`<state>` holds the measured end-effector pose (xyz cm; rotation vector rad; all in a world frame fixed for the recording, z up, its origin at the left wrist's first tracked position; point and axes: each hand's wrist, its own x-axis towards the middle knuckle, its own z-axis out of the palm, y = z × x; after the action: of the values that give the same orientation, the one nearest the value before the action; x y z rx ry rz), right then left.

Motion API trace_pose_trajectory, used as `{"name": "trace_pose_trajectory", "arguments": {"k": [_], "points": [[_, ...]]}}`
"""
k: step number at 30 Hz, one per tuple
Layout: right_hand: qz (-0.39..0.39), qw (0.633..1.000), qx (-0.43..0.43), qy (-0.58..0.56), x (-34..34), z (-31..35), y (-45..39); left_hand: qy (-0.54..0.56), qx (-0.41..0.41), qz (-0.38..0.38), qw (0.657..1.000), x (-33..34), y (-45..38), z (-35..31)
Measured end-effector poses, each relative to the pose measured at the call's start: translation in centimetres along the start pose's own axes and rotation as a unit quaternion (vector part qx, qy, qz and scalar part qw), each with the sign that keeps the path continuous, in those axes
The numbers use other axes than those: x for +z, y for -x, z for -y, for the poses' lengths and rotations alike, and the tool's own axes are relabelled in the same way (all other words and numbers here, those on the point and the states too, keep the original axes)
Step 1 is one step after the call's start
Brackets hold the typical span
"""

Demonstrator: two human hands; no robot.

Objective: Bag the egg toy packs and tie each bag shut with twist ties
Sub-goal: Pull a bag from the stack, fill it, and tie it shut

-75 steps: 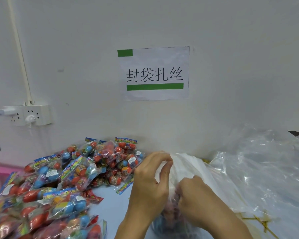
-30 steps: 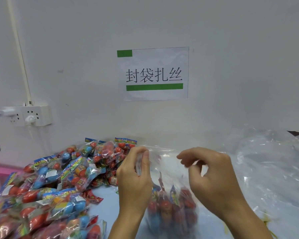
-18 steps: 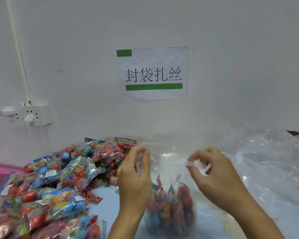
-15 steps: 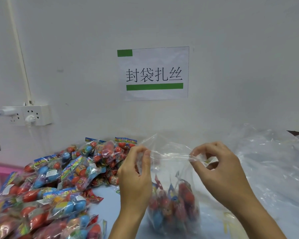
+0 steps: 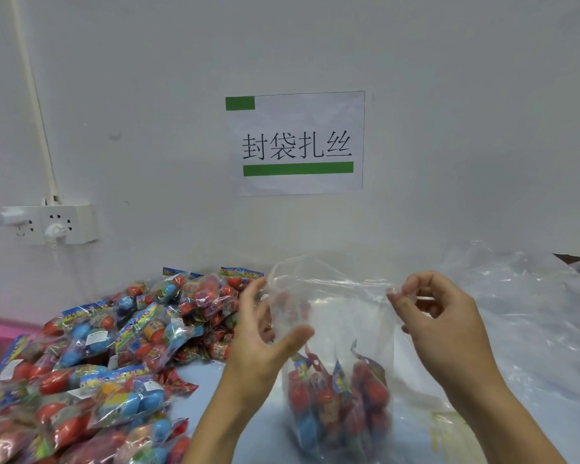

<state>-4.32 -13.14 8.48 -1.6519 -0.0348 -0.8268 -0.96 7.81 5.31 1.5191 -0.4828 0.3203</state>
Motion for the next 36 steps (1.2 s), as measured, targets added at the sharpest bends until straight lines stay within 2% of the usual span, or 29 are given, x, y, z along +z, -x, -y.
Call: {"name": "trace_pose_trajectory", "arguments": {"k": [2, 3, 5, 9, 11, 12, 15, 17, 19, 22, 26, 29, 31, 36], "points": [[-0.009, 1.000, 0.005, -0.011, 0.2, -0.2, -0.1, -0.056, -0.051, 0.059, 0.995, 0.6, 0.2, 0.3], [-0.006, 1.000, 0.006, -0.022, 0.3, -0.1, 0.0, -0.088, -0.057, 0.065, 0.992, 1.2, 0.2, 0.7], [0.011, 1.000, -0.001, -0.014, 0.3, 0.0, 0.2, -0.111, -0.034, 0.026, 0.993, 2.0, 0.0, 1.3], [0.053, 0.998, 0.041, 0.012, -1.7, -0.6, -0.5, -0.058, 0.010, -0.062, 0.996, 1.9, -0.4, 1.3], [0.126, 0.988, 0.070, 0.050, -2.9, -0.9, -0.8, -0.025, 0.028, -0.100, 0.994, 1.7, -0.5, 1.0], [0.188, 0.974, 0.086, 0.093, -3.2, -1.0, -0.7, -0.008, 0.035, -0.110, 0.993, 1.8, -0.5, 0.9], [0.374, 0.892, 0.122, 0.224, -2.0, -1.5, 0.6, 0.017, 0.047, -0.102, 0.994, 1.9, -0.4, 0.6], [0.426, 0.868, 0.111, 0.230, -0.3, -1.5, 1.4, 0.023, 0.051, -0.086, 0.995, 2.1, -0.2, 0.3], [0.449, 0.875, 0.081, 0.163, 1.3, -1.3, 2.0, 0.042, 0.043, -0.067, 0.996, 2.8, 0.1, 0.1], [0.449, 0.890, 0.024, 0.078, 2.4, -1.1, 2.4, 0.063, 0.031, -0.009, 0.998, 4.1, 0.7, -0.2], [0.436, 0.900, 0.001, 0.008, 2.7, -1.3, 2.6, 0.079, 0.013, 0.041, 0.996, 4.3, 0.9, -0.7], [0.368, 0.928, -0.013, 0.056, 3.3, -1.6, 2.7, 0.054, 0.022, 0.072, 0.996, 4.3, 0.9, -0.8], [0.346, 0.933, -0.024, 0.097, 3.7, -1.9, 2.7, 0.053, 0.019, 0.077, 0.995, 4.4, 1.1, -0.9], [0.310, 0.945, -0.014, 0.099, 4.3, -2.2, 2.5, 0.052, 0.033, 0.049, 0.997, 4.6, 1.2, -0.5]]}}
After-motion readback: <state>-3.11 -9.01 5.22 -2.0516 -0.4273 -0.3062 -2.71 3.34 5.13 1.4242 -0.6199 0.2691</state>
